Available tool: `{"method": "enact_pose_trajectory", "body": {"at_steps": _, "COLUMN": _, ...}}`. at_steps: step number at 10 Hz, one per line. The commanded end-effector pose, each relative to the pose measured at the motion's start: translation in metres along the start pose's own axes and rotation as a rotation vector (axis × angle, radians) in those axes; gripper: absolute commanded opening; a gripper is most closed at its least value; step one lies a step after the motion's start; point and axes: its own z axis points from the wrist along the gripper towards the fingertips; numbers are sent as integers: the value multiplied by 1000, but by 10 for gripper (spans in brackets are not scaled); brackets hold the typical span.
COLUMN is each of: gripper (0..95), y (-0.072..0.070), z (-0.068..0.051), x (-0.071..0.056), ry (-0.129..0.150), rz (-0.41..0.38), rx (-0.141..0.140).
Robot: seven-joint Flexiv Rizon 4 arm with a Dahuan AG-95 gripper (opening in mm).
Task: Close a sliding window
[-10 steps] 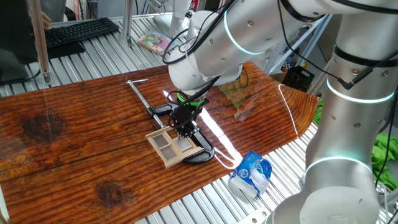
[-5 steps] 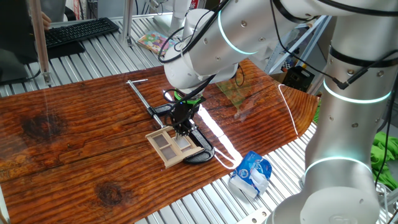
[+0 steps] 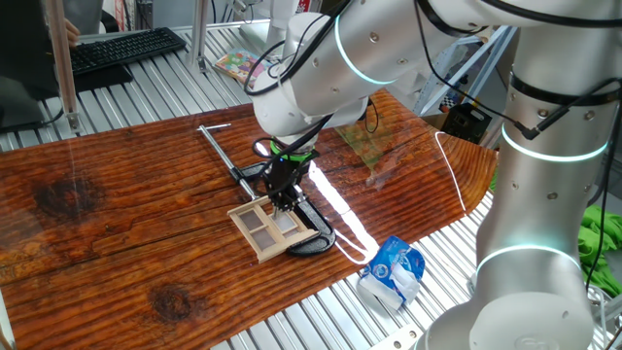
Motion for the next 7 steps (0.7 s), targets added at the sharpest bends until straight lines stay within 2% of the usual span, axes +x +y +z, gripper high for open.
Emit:
{"method": "enact_pose_trajectory", "body": {"at_steps": 1, "gripper": 0, "y": 3, "z": 0, "x": 0, "ry": 0, "rz": 4, "rx": -3}}
{"method": "enact_pose_trajectory", "body": {"at_steps": 7, "gripper": 0, "y": 8, "z": -2, "x": 1, "ry": -1, "rz": 4, "rx": -5}}
